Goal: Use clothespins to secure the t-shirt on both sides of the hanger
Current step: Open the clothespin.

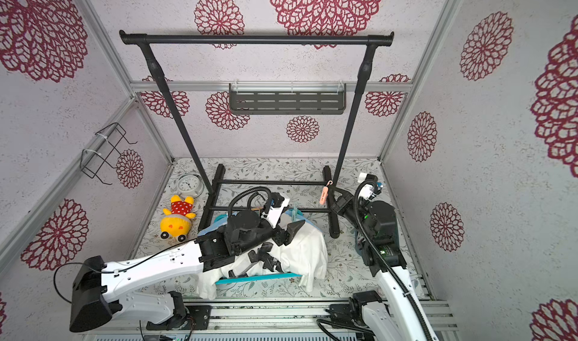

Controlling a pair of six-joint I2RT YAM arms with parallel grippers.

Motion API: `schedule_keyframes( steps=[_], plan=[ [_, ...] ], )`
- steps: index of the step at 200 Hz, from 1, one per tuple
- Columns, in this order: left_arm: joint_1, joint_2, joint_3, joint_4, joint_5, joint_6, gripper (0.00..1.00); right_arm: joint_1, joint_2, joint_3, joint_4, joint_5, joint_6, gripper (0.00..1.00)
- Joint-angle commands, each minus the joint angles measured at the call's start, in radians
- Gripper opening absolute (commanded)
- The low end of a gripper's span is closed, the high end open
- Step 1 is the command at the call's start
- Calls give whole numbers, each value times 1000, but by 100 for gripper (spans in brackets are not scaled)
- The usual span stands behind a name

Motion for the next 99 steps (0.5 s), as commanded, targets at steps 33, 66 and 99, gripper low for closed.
schedule_keyframes(
  steps=[33,66,99],
  plan=[
    [-17,105,194,-31,-80,-18,67,121,0,40,73,195,-15,0],
    [-17,128,197,15,-57,-9,63,153,-2,52,51,237,-36,0],
    [-18,179,256,-13,-14,8,62,155,-4,65,44,250,-34,0]
  ],
)
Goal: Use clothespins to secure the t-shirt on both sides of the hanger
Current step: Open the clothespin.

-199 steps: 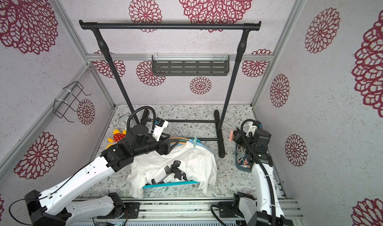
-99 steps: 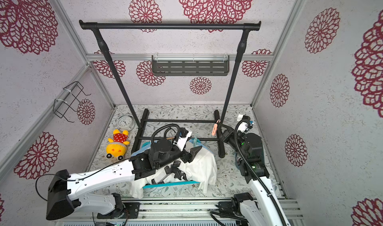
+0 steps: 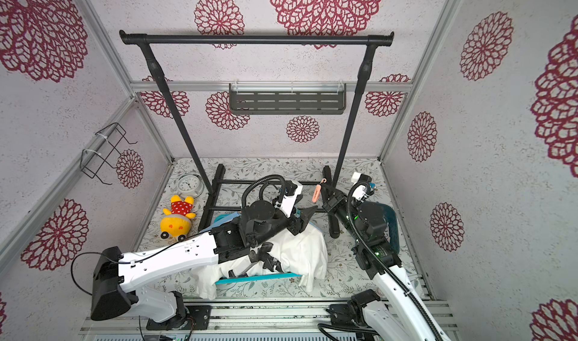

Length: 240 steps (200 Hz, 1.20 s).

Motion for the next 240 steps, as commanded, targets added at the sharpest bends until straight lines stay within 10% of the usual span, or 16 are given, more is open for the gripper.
schedule_keyframes(
  steps=[1,240],
  plan=[
    [-5,37,49,-4,23,25,62,5,-8,55,29,37,-20,0],
    [12,128,122,46,-99,208,3,52,12,155,-186,79,-115,1]
  ],
)
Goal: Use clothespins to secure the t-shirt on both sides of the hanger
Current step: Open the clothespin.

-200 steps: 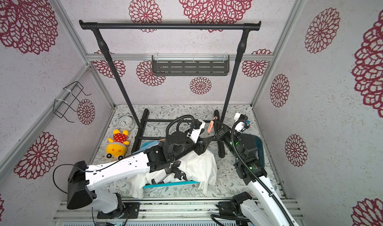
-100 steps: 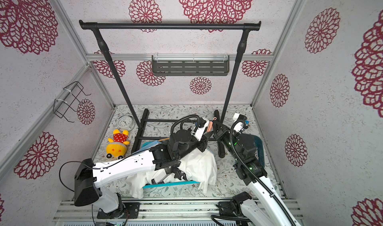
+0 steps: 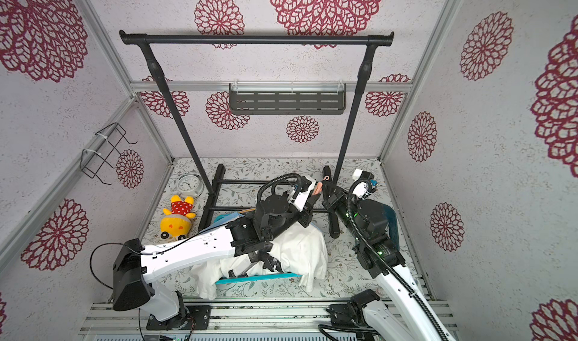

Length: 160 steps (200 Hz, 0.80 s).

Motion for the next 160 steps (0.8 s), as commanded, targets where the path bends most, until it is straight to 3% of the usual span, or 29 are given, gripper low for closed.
schedule_keyframes(
  steps=[1,30,52,92,108,160],
  plan=[
    [6,6,12,7,-15,59,2,5,-1,63,-68,-2,-65,2],
    [19,-44,-51,13,-31,110,0,5,-48,93,-236,42,-148,39],
    [39,-113,-119,25,34,136,0,3,-116,110,-371,44,-208,49],
    [43,-249,-200,-53,132,274,0,4,-247,120,-517,-160,-330,75],
    [42,-288,-223,-60,148,303,0,4,-293,103,-515,-174,-329,84],
    [31,-331,-263,-51,243,472,0,4,-352,54,-375,-154,-231,75]
  ],
)
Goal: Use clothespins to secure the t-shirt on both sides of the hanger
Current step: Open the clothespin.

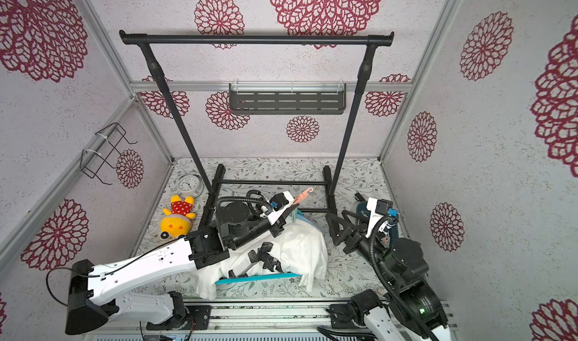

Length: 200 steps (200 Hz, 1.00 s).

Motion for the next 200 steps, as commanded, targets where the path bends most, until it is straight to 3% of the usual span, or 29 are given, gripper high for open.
schedule_keyframes(
  steps=[1,22,78,156,200],
  plan=[
    [1,-2,-13,-7,62,135,0,4,16,-4,77,-24,40,75],
    [-1,10,9,-24,60,186,0,4,51,-9,116,-137,37,72],
    [-6,54,58,-37,23,217,0,5,91,-58,266,-203,102,74],
    [-18,98,92,-31,31,228,0,7,173,-114,387,-149,169,65],
    [-19,116,103,-41,14,245,0,10,205,-139,481,-180,214,63]
  ],
)
